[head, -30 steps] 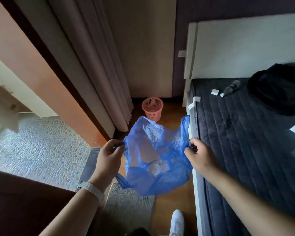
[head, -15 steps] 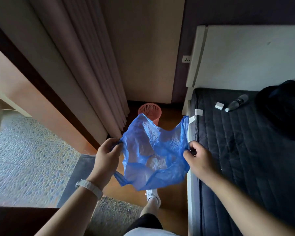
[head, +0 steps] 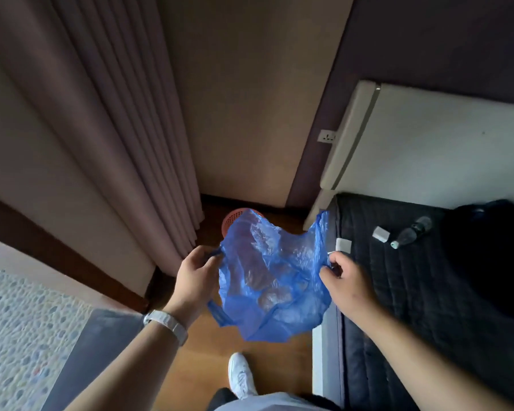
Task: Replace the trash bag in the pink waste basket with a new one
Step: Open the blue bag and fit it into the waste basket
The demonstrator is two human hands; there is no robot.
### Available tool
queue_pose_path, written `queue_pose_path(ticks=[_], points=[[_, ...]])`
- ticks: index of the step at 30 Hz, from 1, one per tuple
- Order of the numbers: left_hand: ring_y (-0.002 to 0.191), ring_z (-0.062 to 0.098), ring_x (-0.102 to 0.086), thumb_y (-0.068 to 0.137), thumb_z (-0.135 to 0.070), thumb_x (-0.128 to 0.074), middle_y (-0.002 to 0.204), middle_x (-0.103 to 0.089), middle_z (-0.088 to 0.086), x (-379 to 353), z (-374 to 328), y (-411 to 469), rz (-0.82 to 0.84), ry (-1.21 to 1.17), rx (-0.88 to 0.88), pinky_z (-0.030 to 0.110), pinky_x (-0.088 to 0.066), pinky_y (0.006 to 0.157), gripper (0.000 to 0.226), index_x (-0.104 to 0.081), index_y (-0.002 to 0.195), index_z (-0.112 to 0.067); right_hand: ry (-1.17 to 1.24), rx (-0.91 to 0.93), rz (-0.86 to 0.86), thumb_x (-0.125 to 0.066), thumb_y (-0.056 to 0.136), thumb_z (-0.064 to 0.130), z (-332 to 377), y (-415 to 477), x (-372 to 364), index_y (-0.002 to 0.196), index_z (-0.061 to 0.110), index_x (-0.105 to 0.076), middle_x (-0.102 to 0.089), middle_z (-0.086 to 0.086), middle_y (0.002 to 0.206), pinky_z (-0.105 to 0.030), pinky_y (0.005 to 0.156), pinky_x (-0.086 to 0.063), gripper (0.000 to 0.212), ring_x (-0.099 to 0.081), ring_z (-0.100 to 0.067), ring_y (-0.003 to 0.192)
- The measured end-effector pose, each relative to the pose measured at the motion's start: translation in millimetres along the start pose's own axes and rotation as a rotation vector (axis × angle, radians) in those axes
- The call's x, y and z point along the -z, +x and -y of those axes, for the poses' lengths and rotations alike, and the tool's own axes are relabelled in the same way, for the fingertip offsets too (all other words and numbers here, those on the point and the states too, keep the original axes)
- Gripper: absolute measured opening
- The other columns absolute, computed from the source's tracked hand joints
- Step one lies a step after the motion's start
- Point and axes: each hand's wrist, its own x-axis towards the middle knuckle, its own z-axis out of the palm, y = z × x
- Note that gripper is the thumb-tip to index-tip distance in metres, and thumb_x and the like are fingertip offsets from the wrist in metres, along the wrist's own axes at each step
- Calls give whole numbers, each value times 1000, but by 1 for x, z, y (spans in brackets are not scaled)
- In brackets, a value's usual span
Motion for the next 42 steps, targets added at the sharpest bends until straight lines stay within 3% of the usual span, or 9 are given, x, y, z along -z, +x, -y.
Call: queue_pose_path(ticks=[5, 9, 17, 25, 30, 34, 36, 39, 42], points=[[53, 22, -51, 72, -29, -59, 51, -56, -2, 1, -24, 46, -41, 1, -37, 40, -44, 57, 8, -66, 76, -26, 1, 9, 48, -52, 72, 30, 19, 54, -14, 65, 17, -35, -36, 7, 53, -34, 53, -28, 22, -31, -12, 54], [67, 18, -63, 78, -25, -61, 65, -68, -6, 8, -28, 79, -92, 17, -63, 41, -53, 72, 7, -68, 79, -27, -47, 32, 113, -59, 81, 15, 33, 107, -21, 63, 24, -41, -45, 10, 50, -32, 52, -32, 27, -35, -12, 51], [60, 8, -56, 88, -8, -61, 57, -62, -13, -15, -31, 154, -216, 9, -24, 26, -45, 62, 14, -67, 83, -19, -35, 102, 209, -60, 78, 18, 42, 224, -58, 68, 17, -44, -46, 0, 52, -35, 50, -36, 18, -38, -10, 49], [66, 13, -59, 81, -29, -67, 66, -67, -5, -79, -29, 259, -484, 20, 130, 33, -48, 63, 6, -68, 75, -28, -44, 147, 565, -60, 80, 26, 20, 401, -102, 73, 18, -56, -62, -1, 64, -38, 58, -46, 12, -59, -23, 63], [58, 4, -53, 90, -3, -61, 56, -62, -11, -139, -59, 306, -558, 4, 181, 21, -43, 57, 29, -65, 68, -21, -119, 209, 711, -64, 82, 19, 11, 495, -107, 79, 15, -59, -66, -1, 72, -44, 65, -50, 7, -62, -17, 69], [64, -1, -49, 89, 3, -59, 70, -59, -7, -164, -69, 336, -612, 10, 171, 13, -39, 58, 28, -64, 77, -21, -167, 287, 806, -56, 77, 32, 4, 552, -117, 76, 17, -55, -62, 1, 70, -45, 64, -50, 15, -60, -15, 68], [59, -2, -46, 88, -1, -61, 68, -57, -7, -171, -61, 344, -635, -8, 195, 18, -39, 59, 25, -63, 73, -21, -187, 280, 817, -59, 81, 25, 0, 570, -125, 80, 16, -57, -64, -1, 75, -43, 68, -51, 9, -61, -18, 72], [61, 9, -48, 75, -24, -61, 63, -58, -4, -176, -41, 353, -676, -38, 294, 31, -40, 62, 9, -64, 72, -17, -214, 288, 823, -59, 84, 17, -9, 585, -140, 83, 10, -57, -63, -8, 78, -43, 70, -50, 7, -60, -25, 76], [64, 15, -49, 70, -27, -56, 69, -58, 8, -176, -16, 364, -697, -67, 364, 41, -46, 64, 22, -63, 78, -8, -238, 289, 854, -56, 88, 18, -20, 589, -157, 86, 12, -56, -63, -9, 81, -43, 72, -50, 7, -59, -25, 77]])
